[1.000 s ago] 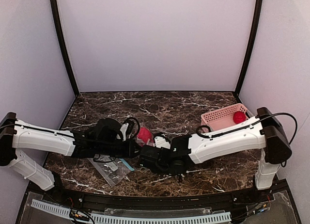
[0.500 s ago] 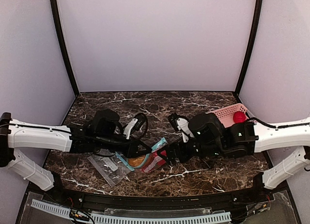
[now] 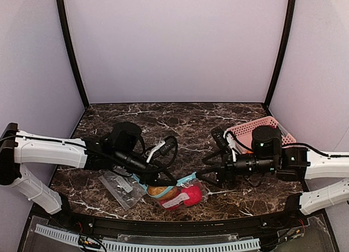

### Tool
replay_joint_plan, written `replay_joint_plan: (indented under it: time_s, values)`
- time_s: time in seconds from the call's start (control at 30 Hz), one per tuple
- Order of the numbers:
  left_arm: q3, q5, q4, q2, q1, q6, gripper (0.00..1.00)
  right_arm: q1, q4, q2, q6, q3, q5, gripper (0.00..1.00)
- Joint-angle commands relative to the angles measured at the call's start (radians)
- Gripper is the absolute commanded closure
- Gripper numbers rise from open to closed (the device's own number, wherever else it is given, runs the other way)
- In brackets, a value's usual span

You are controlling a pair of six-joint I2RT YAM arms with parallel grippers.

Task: Place the food in the zip-top bag and seal the zipper
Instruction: Pass from the left arm to the right

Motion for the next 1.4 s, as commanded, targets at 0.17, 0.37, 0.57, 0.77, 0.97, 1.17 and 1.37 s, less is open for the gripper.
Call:
replay_joint_plan:
  time_s: [0.17, 0.37, 0.57, 0.77, 0.97, 1.17, 1.37]
  values:
    - [0.028, 0.074, -0.017, 0.008, -0.017, 0.024, 0.99, -0.012, 0.188, 0.128, 0.054, -0.036, -0.216, 0.36]
    - [0.030, 0.039, -0.022, 0.006, -0.021, 0.027, 0.99, -0.010, 0.277, 0.234, 0.099, -0.011, -0.332, 0.57]
    - [0.025, -0.003, -0.036, -0.003, -0.021, 0.036, 0.99, -0.008, 0.325, 0.278, 0.131, -0.013, -0.369, 0.90]
    - [0.018, -0.043, -0.073, -0.013, -0.020, 0.054, 0.99, -0.007, 0.267, 0.245, 0.136, -0.018, -0.223, 1.00]
    - [0.010, -0.065, -0.128, -0.017, -0.020, 0.084, 0.99, -0.008, 0.063, 0.203, 0.138, 0.012, 0.046, 1.00]
    - [0.018, -0.084, -0.213, -0.016, -0.021, 0.130, 0.99, -0.008, -0.005, 0.170, 0.155, 0.007, 0.133, 1.00]
    - [0.023, -0.100, -0.258, -0.014, -0.017, 0.164, 0.99, -0.008, -0.044, 0.143, 0.156, -0.007, 0.151, 1.00]
